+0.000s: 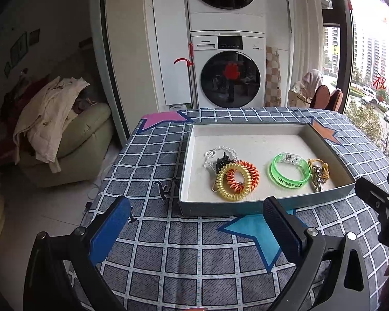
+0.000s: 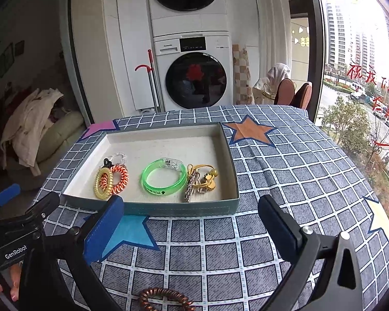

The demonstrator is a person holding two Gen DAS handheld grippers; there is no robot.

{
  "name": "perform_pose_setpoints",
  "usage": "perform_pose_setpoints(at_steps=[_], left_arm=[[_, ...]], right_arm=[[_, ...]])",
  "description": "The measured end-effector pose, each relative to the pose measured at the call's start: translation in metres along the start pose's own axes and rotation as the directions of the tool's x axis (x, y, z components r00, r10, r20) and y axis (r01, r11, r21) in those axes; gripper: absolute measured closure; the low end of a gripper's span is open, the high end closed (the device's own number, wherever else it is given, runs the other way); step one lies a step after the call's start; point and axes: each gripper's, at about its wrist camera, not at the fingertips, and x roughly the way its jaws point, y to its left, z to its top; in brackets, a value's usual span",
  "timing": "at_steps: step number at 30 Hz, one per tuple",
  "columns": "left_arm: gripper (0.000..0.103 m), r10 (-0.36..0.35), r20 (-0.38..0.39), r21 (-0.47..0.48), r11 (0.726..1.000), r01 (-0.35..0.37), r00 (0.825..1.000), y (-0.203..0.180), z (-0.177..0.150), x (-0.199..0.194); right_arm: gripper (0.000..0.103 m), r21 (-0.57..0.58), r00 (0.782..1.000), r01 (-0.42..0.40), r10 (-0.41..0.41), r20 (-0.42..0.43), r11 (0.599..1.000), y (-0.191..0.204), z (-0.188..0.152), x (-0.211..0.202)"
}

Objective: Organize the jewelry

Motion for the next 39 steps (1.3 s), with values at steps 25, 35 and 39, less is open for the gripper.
perform_pose_setpoints(at_steps=[25,35,39], left_arm=[[0.0,-0.015,0.009,0.003,1.0,0.015,1.0,-0.004,-0.01,-0.02],[0.0,-0.016,0.007,0.005,1.0,0.016,1.0,-0.005,-0.009,-0.02],[0.0,-0.017,0.004,0.004,1.0,0.017,1.0,-0.005,-0.01,-0.02]], right_arm=[[0.0,-0.039,0.999,0.049,-0.048,0.023,0.998,0.005,-0.01,-0.016],[0.0,-0.035,0.998,0.052,-0.051,0.025,0.998,0.003,-0.009,-0.018],[0.0,-0.035,0.998,0.051,-0.05,0.025,0.998,0.003,-0.009,-0.018]])
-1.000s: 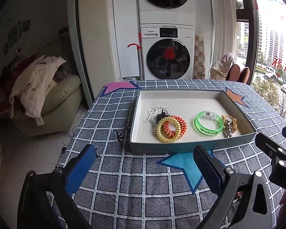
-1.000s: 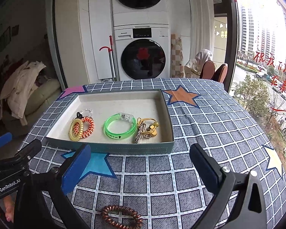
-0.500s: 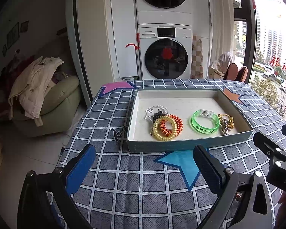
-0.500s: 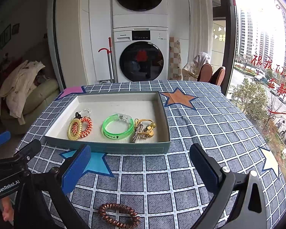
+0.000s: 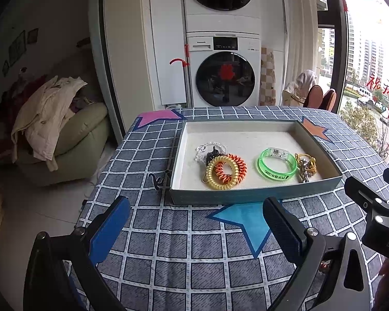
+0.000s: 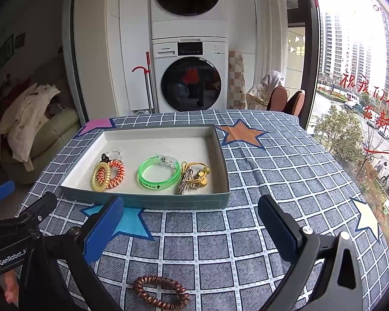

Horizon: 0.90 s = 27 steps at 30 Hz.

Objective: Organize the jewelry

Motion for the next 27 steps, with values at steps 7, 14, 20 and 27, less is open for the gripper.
perform_pose_setpoints(at_steps=[7,14,20,27], left_arm=[[0.0,0.0,-0.001,0.002,1.0,0.0,1.0,-0.0001,-0.0002,0.0001],[0.0,0.001,-0.002,0.0,1.0,-0.001,1.0,-0.0002,-0.0004,0.0003],[0.0,0.0,-0.002,0.0,1.0,0.0,1.0,-0.0001,-0.0004,0.0003],[0.0,0.0,-0.002,-0.001,1.0,0.0,1.0,-0.0002,-0.0003,0.0002]], right_arm=[[0.0,0.001,1.0,-0.002,0.002,0.002,1.0,0.0008,0.0009,-0.0013],[0.0,-0.002,1.0,-0.001,0.001,0.002,1.0,0.0021,0.0019,-0.001],[0.0,-0.003,1.0,-0.001,0.001,0.004,1.0,0.0021,0.0018,-0.0014],[0.0,-0.003,1.0,-0.004,0.004,0.004,1.0,0.0038,0.0018,-0.0003]])
